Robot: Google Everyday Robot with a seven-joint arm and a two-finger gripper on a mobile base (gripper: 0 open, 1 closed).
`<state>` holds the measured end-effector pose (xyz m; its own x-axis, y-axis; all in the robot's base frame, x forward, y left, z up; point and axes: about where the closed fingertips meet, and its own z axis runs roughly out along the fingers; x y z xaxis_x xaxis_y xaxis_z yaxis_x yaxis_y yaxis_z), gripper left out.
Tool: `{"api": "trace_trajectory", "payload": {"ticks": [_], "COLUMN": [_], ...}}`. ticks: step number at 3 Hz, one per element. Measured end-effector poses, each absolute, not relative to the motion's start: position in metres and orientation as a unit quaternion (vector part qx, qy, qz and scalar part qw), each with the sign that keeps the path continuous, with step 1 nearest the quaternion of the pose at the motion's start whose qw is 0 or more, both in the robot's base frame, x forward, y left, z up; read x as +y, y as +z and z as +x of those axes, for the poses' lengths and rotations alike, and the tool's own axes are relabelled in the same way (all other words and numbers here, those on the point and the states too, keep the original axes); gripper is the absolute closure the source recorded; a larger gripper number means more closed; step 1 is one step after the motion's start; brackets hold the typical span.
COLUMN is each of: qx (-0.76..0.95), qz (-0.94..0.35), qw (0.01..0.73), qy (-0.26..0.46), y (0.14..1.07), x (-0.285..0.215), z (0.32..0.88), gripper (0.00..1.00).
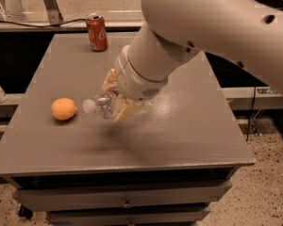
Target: Knock water bottle over
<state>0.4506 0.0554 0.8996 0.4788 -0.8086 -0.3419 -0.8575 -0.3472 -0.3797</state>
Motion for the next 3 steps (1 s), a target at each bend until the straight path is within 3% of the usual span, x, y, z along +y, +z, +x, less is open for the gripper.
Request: {"api": "trace_trajectory", "payload": {"ticks": [1,2,3], "qx": [0.491,0.478,0.472], "qz": [-0.83,-0.837,-0.84], "qw": [0.258,0.256,0.254], "qy": [0.065,0.076,0.084], "y": [0.893,0.887,0.883], "x": [0.069,0.079,0.084], "z": [0.434,0.422,0.415], "gripper": [0.13,0.0,0.0]}}
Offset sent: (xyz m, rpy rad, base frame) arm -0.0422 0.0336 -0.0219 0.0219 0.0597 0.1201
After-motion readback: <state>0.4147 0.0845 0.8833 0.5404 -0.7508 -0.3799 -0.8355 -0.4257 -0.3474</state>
